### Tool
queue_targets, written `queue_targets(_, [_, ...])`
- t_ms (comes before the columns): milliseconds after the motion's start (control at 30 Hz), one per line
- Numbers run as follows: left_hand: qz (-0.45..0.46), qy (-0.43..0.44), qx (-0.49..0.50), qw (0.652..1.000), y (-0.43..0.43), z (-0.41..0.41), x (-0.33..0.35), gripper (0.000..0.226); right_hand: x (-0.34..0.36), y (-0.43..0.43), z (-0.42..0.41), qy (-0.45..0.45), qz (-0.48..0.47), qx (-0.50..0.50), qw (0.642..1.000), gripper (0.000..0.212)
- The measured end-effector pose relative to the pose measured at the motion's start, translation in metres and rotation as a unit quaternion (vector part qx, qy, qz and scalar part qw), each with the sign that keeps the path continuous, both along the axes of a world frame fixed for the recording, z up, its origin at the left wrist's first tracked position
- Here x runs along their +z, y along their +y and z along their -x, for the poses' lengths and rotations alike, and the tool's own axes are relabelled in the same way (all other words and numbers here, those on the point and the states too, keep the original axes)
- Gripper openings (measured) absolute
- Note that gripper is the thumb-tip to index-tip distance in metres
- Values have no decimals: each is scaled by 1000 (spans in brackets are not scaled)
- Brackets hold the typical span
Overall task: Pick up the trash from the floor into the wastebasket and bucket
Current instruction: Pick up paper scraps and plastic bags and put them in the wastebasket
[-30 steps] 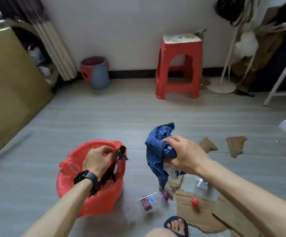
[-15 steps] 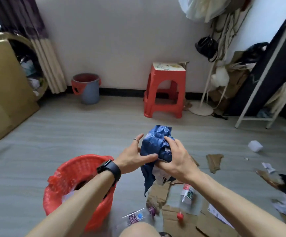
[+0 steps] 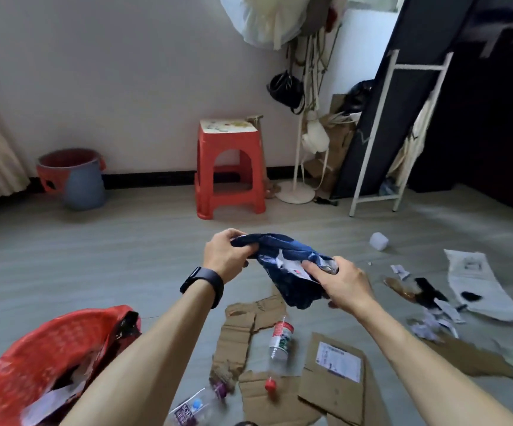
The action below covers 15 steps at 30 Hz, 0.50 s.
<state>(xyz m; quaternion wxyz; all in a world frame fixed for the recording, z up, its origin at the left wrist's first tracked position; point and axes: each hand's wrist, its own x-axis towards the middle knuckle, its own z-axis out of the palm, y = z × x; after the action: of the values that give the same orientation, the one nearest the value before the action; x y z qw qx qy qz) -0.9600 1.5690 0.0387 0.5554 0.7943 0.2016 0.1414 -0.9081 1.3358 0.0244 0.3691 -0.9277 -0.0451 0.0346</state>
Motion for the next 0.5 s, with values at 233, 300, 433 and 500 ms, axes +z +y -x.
queue_targets(233, [-14,6,-26,1000,-14,-11,-16,10,0,-20,4,96,220,162,957,40])
queue_targets(300, [-27,14,-95,995,-23,-9,-17,10,4,-20,7,150,97,199,964,75])
queue_targets(433, [-8,2,-159,987,-38,-9,-11,14,6,-17,8,102,-58,203,972,91])
queue_targets(500, [17,-3,-199,980,-47,-8,-4,15,4,-17,8,100,-94,207,969,76])
